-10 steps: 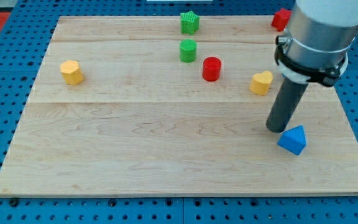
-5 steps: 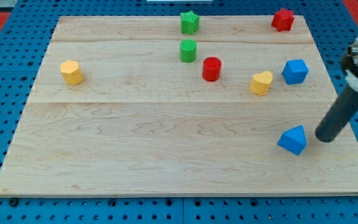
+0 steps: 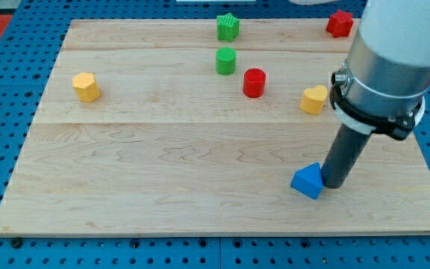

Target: Push the blue traingle to bottom left

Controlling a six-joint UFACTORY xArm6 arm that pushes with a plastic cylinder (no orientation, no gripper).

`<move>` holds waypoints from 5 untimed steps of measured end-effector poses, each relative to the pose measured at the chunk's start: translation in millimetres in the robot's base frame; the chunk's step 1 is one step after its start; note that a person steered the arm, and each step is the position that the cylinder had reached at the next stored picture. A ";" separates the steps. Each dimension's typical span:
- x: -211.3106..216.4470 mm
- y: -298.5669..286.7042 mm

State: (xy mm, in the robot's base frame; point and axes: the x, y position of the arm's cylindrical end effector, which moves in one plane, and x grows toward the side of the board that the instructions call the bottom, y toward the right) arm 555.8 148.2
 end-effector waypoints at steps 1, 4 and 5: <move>15.0 -18.3; 7.4 -53.4; -5.4 -64.0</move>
State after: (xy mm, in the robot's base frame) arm 550.4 84.2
